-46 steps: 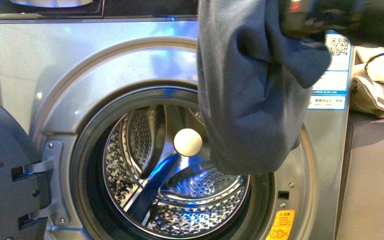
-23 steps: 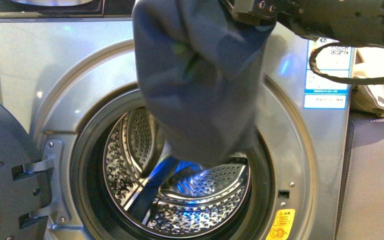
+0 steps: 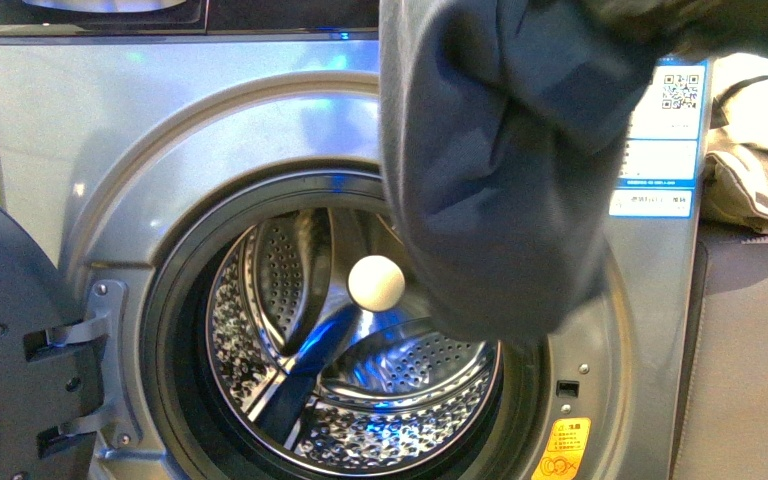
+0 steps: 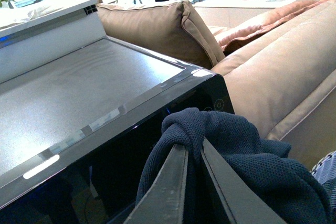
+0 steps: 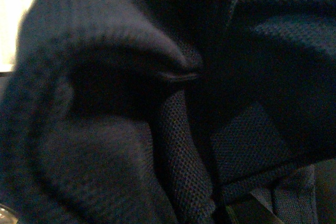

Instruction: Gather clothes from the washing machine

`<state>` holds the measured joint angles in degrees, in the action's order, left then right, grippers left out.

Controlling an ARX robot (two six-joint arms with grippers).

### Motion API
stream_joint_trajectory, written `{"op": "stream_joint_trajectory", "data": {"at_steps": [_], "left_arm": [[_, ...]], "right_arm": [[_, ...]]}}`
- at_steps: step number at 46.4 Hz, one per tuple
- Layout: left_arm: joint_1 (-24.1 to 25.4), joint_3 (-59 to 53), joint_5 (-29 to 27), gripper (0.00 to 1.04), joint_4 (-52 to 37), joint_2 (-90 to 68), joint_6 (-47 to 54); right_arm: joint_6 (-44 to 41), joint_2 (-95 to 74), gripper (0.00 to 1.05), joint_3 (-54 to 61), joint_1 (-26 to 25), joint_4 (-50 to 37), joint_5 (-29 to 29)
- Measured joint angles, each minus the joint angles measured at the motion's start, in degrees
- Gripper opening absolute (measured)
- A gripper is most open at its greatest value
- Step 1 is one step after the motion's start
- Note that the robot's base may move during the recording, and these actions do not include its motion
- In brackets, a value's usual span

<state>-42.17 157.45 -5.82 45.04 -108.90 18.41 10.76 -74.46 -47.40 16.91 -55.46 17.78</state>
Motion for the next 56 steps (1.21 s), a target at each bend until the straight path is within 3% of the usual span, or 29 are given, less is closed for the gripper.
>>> {"op": "stream_joint_trajectory", "data": {"at_steps": [10, 14, 27, 44, 51, 56], "left_arm": [[0.0, 0.3, 0.0, 0.42, 0.0, 0.0, 0.0], [0.0, 0.6, 0.0, 0.6, 0.0, 0.0, 0.0], [0.0, 0.8, 0.0, 1.0, 0.0, 0.0, 0.0], [0.0, 1.0, 0.0, 0.98, 0.0, 0.0, 0.0], [0.0, 1.0, 0.0, 0.98, 0.0, 0.0, 0.0], [0.0, 1.0, 0.0, 0.98, 0.0, 0.0, 0.0]], "right_arm": [[1.8, 4.9, 0.08, 3.0, -2.7, 0.5, 0.7], [4.2, 8.1, 0.08, 4.4, -6.6, 0.7, 1.4], [10.2, 15.1, 0.08, 5.1, -19.1, 0.4, 4.2], [20.7, 21.0, 0.08, 2.9, -45.7, 0.4, 16.3], [28.3, 20.2, 0.08, 2.8, -61.5, -6.4, 24.8], [30.9, 20.1, 0.08, 3.6, -68.1, -10.3, 28.0]]}}
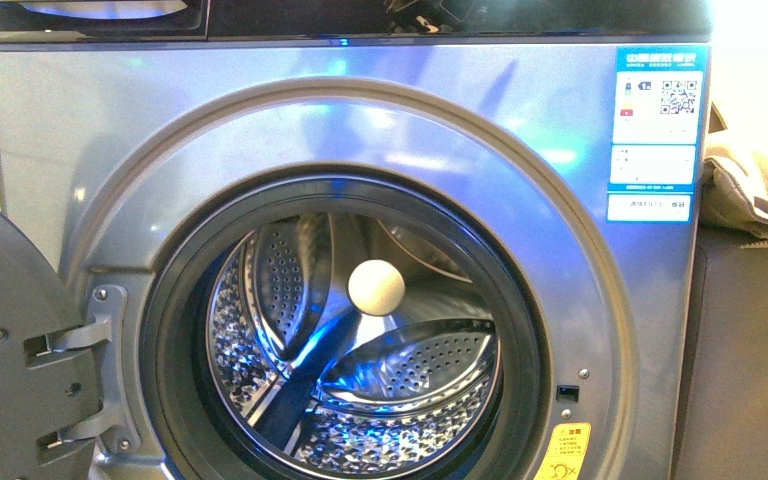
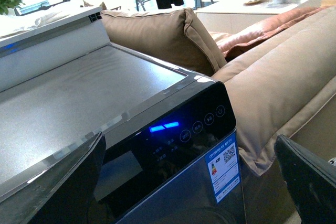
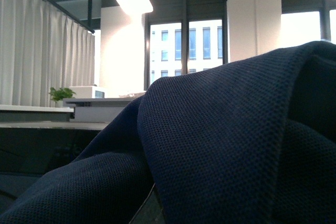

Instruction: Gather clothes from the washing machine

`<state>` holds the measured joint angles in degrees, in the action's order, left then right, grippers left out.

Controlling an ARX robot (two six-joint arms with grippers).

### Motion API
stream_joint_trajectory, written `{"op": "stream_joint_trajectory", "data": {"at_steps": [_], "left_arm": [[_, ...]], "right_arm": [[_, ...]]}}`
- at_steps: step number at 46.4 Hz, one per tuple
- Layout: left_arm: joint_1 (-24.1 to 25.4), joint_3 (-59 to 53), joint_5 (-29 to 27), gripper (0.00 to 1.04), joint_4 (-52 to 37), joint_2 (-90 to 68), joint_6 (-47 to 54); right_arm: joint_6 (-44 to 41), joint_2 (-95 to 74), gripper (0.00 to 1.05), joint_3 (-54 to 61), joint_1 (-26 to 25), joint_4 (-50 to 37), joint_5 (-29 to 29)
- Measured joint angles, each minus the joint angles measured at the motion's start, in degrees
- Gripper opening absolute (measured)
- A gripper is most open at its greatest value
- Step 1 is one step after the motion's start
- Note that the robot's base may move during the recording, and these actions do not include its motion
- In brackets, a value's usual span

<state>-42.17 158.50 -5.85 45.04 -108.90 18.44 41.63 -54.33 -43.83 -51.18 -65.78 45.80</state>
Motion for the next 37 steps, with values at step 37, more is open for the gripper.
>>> {"op": "stream_joint_trajectory", "data": {"at_steps": [37], "left_arm": [[0.0, 0.0, 0.0, 0.98, 0.0, 0.0, 0.0]], "right_arm": [[-26.1, -22.5, 0.42, 21.8, 0.2, 41.7, 7.1]]}}
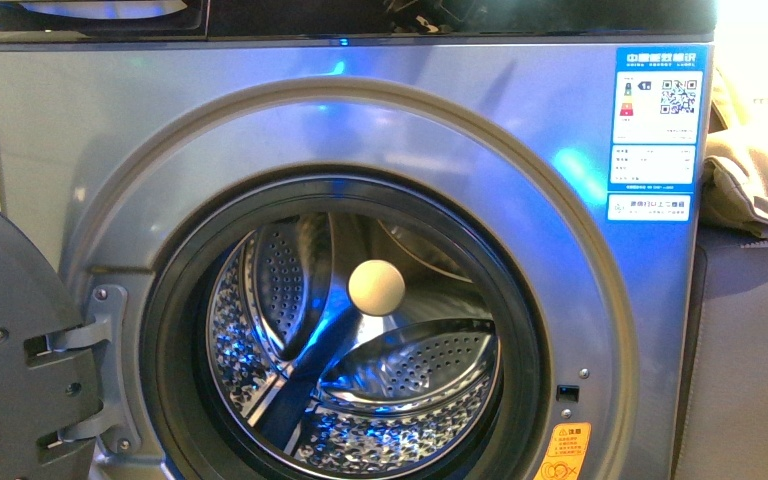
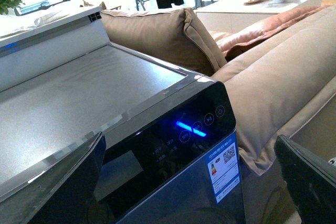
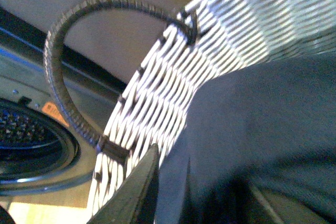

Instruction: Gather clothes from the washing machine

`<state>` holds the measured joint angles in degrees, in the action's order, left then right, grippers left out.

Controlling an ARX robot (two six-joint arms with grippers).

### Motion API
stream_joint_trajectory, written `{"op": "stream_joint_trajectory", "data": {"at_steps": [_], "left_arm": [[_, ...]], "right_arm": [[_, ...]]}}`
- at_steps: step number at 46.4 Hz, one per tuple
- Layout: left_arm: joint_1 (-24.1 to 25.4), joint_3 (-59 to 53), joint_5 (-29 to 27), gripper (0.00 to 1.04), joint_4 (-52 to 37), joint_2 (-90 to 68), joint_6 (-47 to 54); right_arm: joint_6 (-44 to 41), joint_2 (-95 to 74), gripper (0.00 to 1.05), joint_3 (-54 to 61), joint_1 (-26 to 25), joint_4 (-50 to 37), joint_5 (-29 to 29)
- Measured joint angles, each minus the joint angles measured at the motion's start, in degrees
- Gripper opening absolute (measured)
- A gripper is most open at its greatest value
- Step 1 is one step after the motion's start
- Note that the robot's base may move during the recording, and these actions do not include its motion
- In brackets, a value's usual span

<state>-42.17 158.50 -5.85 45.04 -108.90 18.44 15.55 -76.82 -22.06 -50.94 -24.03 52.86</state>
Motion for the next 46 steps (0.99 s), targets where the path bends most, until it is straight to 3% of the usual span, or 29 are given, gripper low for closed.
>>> {"op": "stream_joint_trajectory", "data": {"at_steps": [9, 16, 25, 28, 36, 39, 41, 42, 44, 46], "left_arm": [[0.0, 0.0, 0.0, 0.98, 0.0, -0.1, 0.0], [0.0, 0.1, 0.0, 0.98, 0.0, -0.1, 0.0], [0.0, 0.1, 0.0, 0.98, 0.0, -0.1, 0.0], [0.0, 0.1, 0.0, 0.98, 0.0, -0.1, 0.0], [0.0, 0.1, 0.0, 0.98, 0.0, -0.1, 0.0], [0.0, 0.1, 0.0, 0.98, 0.0, -0.1, 0.0], [-1.0, -2.4, -4.9, 0.95, -0.4, 1.8, -1.5], [-1.0, -9.0, -13.5, 0.89, -3.5, 5.4, -4.1], [-0.5, -20.0, -22.1, 0.82, -8.7, 11.9, -8.2], [0.2, -29.4, -26.1, 0.77, -13.2, 17.6, -10.2]], "right_arm": [[1.2, 8.9, 0.72, 1.9, 3.0, 1.4, 2.5], [9.7, 21.5, 0.99, 2.5, 6.9, -1.7, 2.3], [17.7, 34.6, 0.97, 2.6, 12.6, -18.6, -3.6], [18.1, 38.4, 0.97, 1.7, 16.8, -23.1, -8.2], [12.3, 43.8, 0.97, 1.6, 29.4, -26.0, -20.9], [10.0, 45.4, 0.97, 2.2, 31.7, -25.6, -22.9], [9.0, 46.0, 0.97, 2.2, 32.4, -25.4, -23.4], [7.5, 46.8, 0.95, 1.5, 33.1, -22.2, -25.1], [2.6, 49.0, 0.88, -2.0, 35.2, -8.3, -32.2], [-2.2, 50.6, 0.81, -4.1, 36.7, 2.0, -36.7]]}}
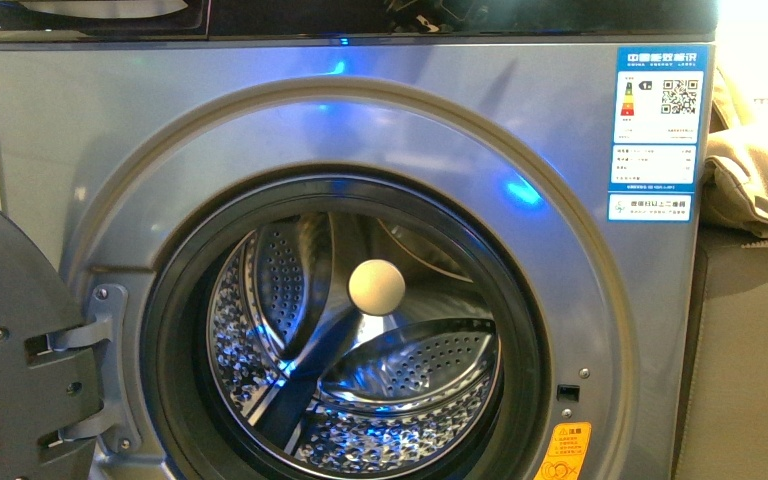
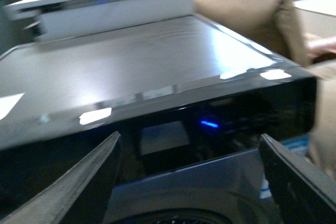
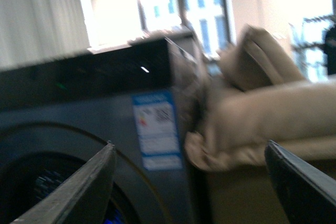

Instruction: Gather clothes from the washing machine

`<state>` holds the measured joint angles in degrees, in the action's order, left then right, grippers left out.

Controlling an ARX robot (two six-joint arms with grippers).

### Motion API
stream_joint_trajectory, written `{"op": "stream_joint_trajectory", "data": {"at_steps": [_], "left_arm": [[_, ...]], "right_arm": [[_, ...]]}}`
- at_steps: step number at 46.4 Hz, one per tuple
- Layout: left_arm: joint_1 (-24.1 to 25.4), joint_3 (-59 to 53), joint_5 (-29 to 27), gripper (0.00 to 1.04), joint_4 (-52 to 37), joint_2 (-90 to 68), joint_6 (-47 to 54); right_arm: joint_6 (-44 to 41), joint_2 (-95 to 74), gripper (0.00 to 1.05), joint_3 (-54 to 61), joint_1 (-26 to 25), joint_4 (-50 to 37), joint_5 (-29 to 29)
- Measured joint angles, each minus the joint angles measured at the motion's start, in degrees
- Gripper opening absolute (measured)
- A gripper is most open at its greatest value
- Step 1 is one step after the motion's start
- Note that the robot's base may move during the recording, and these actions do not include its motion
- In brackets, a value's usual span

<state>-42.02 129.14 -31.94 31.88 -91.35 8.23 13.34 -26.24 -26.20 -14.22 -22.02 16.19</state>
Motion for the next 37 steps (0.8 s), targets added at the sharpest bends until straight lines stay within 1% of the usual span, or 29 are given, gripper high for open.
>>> {"op": "stream_joint_trajectory", "data": {"at_steps": [1, 2, 4, 6, 7, 9, 11, 12, 13, 14, 15, 17, 19, 20, 23, 27, 34, 37], "left_arm": [[0.6, -5.9, -2.7, 0.73, -2.7, 4.1, -1.3], [1.5, -11.8, -3.5, 0.7, -5.4, 8.2, -2.3], [3.4, -21.6, -3.5, 0.63, -9.7, 16.6, -3.9], [5.6, -33.4, -2.4, 0.56, -14.6, 24.8, -5.0], [6.8, -38.2, -1.8, 0.52, -16.5, 28.3, -5.5], [10.0, -51.8, -0.4, 0.41, -21.1, 37.6, -6.6], [12.9, -62.7, 1.9, 0.31, -24.9, 45.4, -7.3], [14.1, -67.6, 3.4, 0.25, -26.6, 48.0, -7.5], [15.4, -72.4, 5.2, 0.2, -28.0, 49.7, -7.6], [16.1, -75.5, 6.4, 0.16, -28.7, 50.3, -7.7], [16.9, -78.5, 7.2, 0.13, -29.3, 50.8, -7.7], [19.4, -86.8, 10.6, 0.03, -31.0, 52.0, -7.9], [20.1, -90.2, 12.5, 0.04, -31.8, 52.1, -7.8], [20.4, -92.2, 13.6, 0.04, -32.2, 52.5, -7.8], [22.7, -96.9, 14.3, 0.04, -33.5, 54.3, -7.9], [26.1, -101.2, 15.7, 0.04, -35.6, 58.3, -8.2], [29.4, -107.2, 20.4, 0.04, -38.3, 64.4, -8.2], [30.6, -109.2, 21.3, 0.04, -38.9, 65.3, -8.3]], "right_arm": [[-1.7, 0.9, 0.78, -0.4, 0.8, 5.4, -2.2], [-3.3, 1.3, 0.76, -0.4, 1.1, 7.7, -3.0], [-6.1, 3.1, 0.69, 0.5, 2.3, 15.7, -5.1], [-8.3, 4.5, 0.62, 2.3, 3.1, 20.6, -6.4], [-9.6, 5.2, 0.57, 3.8, 3.9, 22.0, -6.8], [-11.0, 6.1, 0.47, 6.2, 5.2, 22.2, -7.5], [-11.9, 7.1, 0.37, 8.3, 6.5, 21.8, -8.7], [-12.2, 8.0, 0.31, 9.2, 8.2, 21.6, -11.9], [-12.3, 8.8, 0.27, 9.9, 10.0, 21.3, -14.0], [-12.6, 9.4, 0.22, 10.6, 11.5, 21.0, -15.0], [-12.7, 10.1, 0.18, 11.3, 12.7, 20.7, -15.4], [-12.9, 11.1, 0.09, 12.6, 13.7, 20.3, -15.5], [-13.0, 11.8, 0.02, 13.4, 13.8, 20.1, -15.5], [-13.2, 12.7, 0.01, 13.7, 13.9, 20.8, -15.7], [-13.2, 15.8, 0.02, 15.4, 14.0, 23.9, -16.4], [-13.2, 18.4, 0.02, 16.6, 14.0, 24.1, -16.2], [-13.2, 20.0, 0.02, 18.5, 14.1, 23.6, -16.1], [-13.2, 20.5, 0.02, 19.4, 14.1, 23.5, -16.1]]}}
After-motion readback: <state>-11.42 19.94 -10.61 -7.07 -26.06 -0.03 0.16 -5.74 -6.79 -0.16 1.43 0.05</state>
